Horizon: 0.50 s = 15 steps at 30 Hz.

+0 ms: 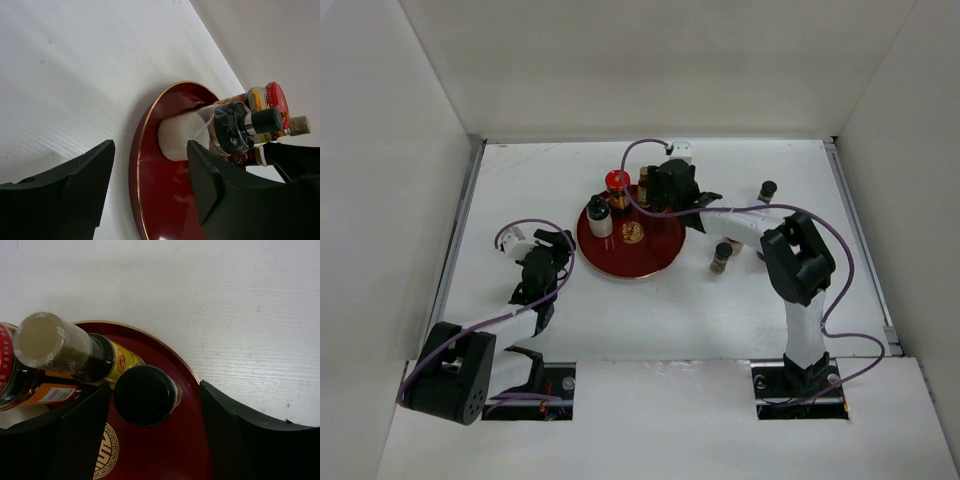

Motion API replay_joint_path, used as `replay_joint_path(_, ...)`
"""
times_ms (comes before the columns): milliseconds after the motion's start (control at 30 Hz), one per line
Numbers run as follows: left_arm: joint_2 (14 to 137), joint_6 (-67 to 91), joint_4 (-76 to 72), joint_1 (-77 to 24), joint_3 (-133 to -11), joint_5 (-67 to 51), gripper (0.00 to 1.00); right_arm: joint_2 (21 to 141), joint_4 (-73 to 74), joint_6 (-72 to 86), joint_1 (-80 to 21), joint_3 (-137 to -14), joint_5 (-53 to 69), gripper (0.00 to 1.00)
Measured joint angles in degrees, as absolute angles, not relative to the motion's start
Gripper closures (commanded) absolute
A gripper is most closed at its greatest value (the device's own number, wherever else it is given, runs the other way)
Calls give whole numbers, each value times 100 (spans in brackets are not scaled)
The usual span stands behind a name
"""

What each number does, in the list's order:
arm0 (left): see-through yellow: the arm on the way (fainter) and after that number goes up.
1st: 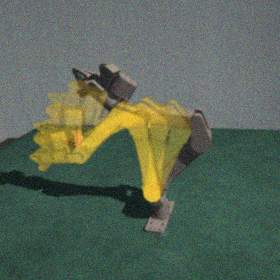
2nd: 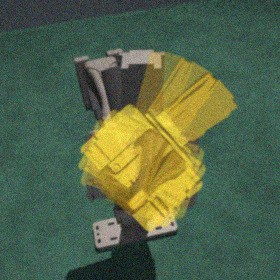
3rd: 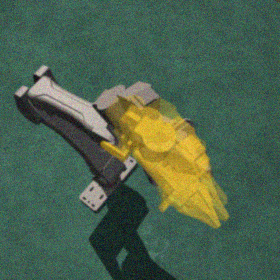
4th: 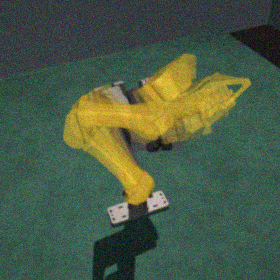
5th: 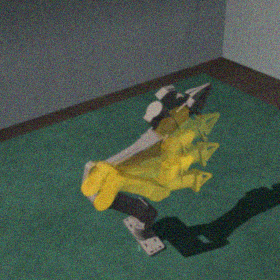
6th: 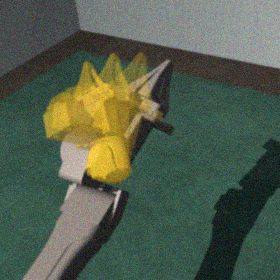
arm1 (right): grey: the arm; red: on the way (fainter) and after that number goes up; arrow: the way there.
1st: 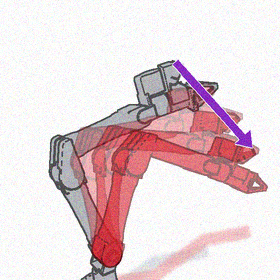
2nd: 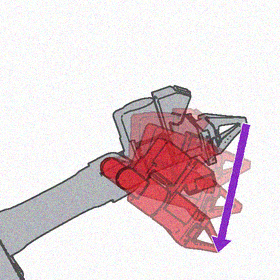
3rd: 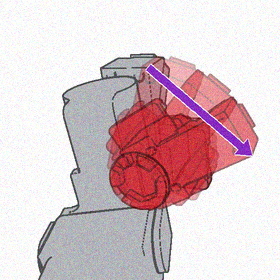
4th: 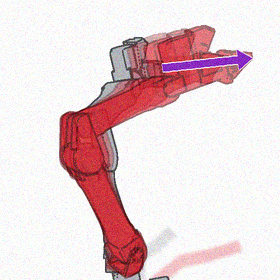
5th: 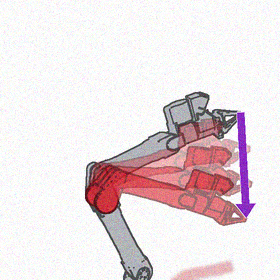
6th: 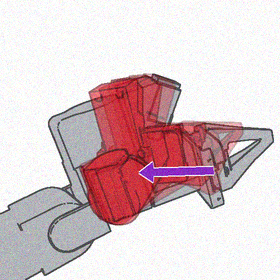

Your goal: Organize the condiment bottles

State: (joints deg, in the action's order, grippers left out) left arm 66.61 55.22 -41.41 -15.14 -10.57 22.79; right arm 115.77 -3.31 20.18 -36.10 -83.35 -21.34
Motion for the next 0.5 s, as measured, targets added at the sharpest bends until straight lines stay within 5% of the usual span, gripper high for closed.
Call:
replay_joint_path(267, 6652, 5520, -4139, -1520, -1057, 2272, 42, 9937, -362, 2038, -3684, -7113, -2287, 25)
replay_joint_path(400, 6654, 5529, -4139, -1520, -1057, 2265, 42, 8648, -427, 2040, -3739, -6167, -2523, 59)
replay_joint_path(500, 6654, 5533, -4141, -1566, -1057, 2265, 42, 7752, -322, 2110, -3802, -5496, -2797, 62)
